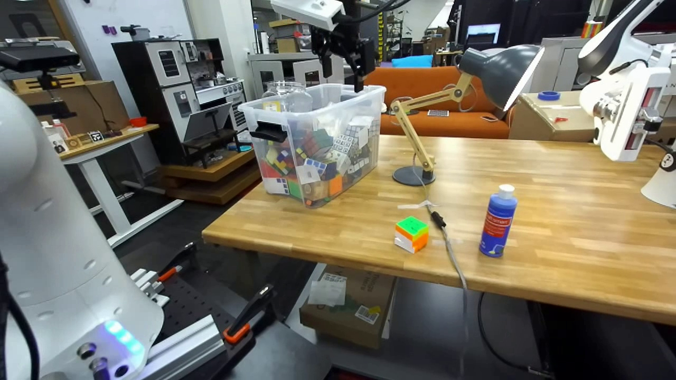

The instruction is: Put the smaller Rubik's cube in the storage box

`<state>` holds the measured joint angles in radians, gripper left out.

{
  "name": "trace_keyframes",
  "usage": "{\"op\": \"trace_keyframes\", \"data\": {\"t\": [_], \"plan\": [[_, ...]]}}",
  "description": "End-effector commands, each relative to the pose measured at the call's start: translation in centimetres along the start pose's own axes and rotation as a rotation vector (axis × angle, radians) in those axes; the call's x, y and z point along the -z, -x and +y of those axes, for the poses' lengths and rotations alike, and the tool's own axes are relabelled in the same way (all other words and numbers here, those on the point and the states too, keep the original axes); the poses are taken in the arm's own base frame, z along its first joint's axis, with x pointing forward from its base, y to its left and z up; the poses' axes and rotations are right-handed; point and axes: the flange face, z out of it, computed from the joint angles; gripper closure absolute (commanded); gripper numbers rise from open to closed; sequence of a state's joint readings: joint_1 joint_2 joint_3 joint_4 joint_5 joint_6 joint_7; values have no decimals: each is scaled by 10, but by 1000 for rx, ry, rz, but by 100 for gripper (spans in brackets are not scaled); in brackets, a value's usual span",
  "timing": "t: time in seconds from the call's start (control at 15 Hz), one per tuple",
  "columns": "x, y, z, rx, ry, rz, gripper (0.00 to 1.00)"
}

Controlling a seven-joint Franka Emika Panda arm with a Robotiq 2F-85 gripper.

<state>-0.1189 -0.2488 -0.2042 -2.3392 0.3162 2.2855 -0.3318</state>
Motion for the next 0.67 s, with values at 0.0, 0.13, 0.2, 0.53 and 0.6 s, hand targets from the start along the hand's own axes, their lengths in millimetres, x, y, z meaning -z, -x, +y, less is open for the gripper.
{"op": "trace_keyframes", "data": {"t": [0.0, 0.13, 0.2, 0.53, 0.6], "plan": [[25, 51, 62, -132, 3, 24, 0], [24, 48, 75, -143, 10, 25, 0], [28, 59, 88, -163, 8, 32, 0], [22, 52, 71, -141, 6, 20, 0], [22, 52, 73, -143, 6, 21, 0]]}}
